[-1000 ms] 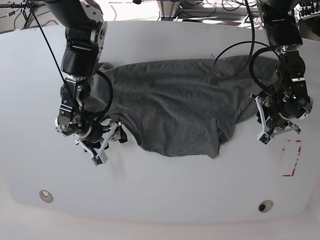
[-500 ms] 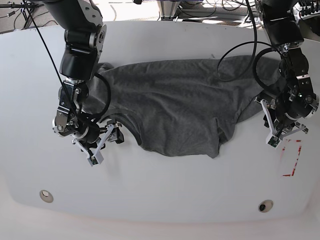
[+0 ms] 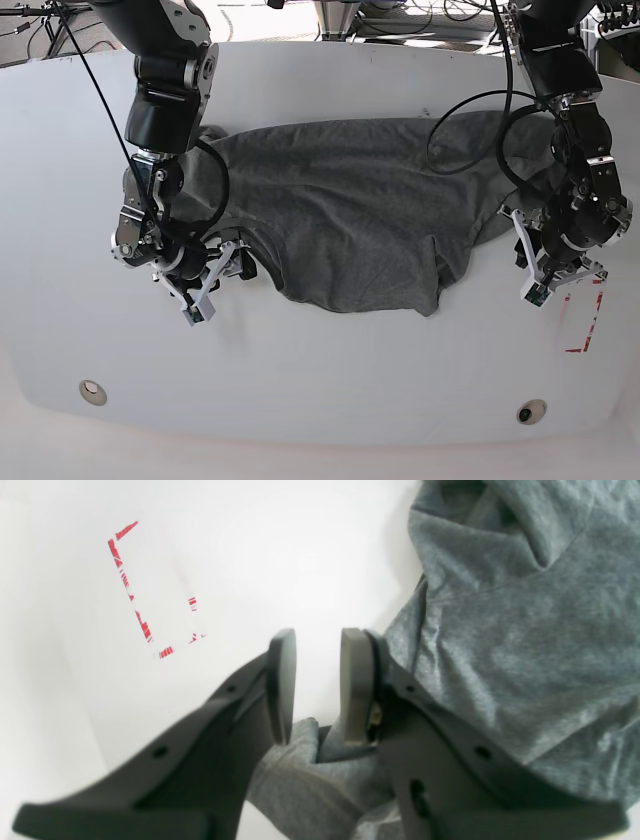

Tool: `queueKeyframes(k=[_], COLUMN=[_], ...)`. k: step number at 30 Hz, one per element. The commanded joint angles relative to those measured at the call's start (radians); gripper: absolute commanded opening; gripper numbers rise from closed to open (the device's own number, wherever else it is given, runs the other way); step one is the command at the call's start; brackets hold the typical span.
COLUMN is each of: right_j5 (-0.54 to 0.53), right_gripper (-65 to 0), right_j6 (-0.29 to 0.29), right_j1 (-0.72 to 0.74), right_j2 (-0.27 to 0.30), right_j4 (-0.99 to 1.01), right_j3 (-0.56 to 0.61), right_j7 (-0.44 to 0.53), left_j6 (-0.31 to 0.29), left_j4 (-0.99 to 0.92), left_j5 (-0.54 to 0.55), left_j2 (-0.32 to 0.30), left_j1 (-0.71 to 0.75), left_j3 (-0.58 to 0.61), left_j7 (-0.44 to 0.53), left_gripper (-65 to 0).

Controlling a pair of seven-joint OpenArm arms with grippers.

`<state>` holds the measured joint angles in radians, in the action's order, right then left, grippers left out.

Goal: Fold the T-shirt properly
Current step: 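Position the open right gripper over the shirt collar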

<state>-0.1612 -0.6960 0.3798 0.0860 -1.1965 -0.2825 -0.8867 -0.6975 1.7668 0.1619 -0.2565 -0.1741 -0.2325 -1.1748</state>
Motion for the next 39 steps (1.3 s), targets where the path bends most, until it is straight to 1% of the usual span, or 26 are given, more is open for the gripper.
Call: queueKeyframes(k=[1, 17, 27, 39], right_j5=[-0.016, -0.019, -0.021, -0.014], right_gripper=[-22.8, -23.2, -23.3, -23.3], right_j6=[-0.002, -0.002, -0.002, -0.002], right_j1=[0.021, 0.024, 0.020, 0.008], right_j2=[0.000, -0.019, -0.025, -0.046], right_j4=[-0.011, -0.012, -0.019, -0.006], right_j3=[0.003, -0.002, 0.000, 0.002], right_j7=[0.020, 0.018, 0.012, 0.004], left_j6=[-0.001, -0.001, -0.001, -0.001], left_j4=[0.004, 0.008, 0.022, 0.015], left_j5=[-0.001, -0.005, -0.004, -0.009], left_j2=[-0.018, -0.015, -0.016, -0.016], left_j1=[-0.008, 0.002, -0.006, -0.007], left_j3=[-0.004, -0.009, -0.010, -0.013], left_j7=[0.006, -0.003, -0.009, -0.012], left_gripper=[-51.8, -52.6, -51.9, -51.4])
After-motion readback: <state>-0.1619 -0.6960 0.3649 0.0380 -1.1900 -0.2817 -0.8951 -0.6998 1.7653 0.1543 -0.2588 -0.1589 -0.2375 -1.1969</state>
